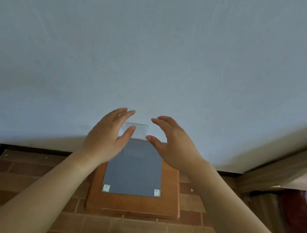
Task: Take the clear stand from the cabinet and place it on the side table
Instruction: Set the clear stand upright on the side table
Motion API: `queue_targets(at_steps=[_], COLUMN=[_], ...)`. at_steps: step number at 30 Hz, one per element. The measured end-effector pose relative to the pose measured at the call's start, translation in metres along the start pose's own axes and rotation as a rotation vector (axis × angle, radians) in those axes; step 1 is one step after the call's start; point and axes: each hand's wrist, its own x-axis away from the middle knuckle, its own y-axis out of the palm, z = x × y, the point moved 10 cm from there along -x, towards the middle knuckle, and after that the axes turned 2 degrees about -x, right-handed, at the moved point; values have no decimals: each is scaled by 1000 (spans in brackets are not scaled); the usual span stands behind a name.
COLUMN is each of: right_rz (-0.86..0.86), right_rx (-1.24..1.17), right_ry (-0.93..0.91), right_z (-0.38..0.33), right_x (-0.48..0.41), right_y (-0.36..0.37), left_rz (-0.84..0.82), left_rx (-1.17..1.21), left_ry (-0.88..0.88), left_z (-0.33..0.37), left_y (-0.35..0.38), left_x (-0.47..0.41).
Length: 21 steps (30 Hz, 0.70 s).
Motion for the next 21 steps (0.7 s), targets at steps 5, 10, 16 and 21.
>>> queue_targets(at_steps=[5, 10, 16, 21], right_rz=[45, 56, -27, -142], right_rx=[54, 59, 80, 49], right_ry=[-63, -88, -198, -371], right_z=[-16, -7, -9, -53], right_x=[16, 33, 36, 35], right_y=[-56, -80, -77, -44], left_rz=[41, 57, 71, 115], left_rx=[-81, -108, -191, -241], left_ry=[68, 57, -56, -229], left_z=[58, 92, 89, 56], left_y=[-28, -25, -28, -55], left_x=[3, 9, 28, 84])
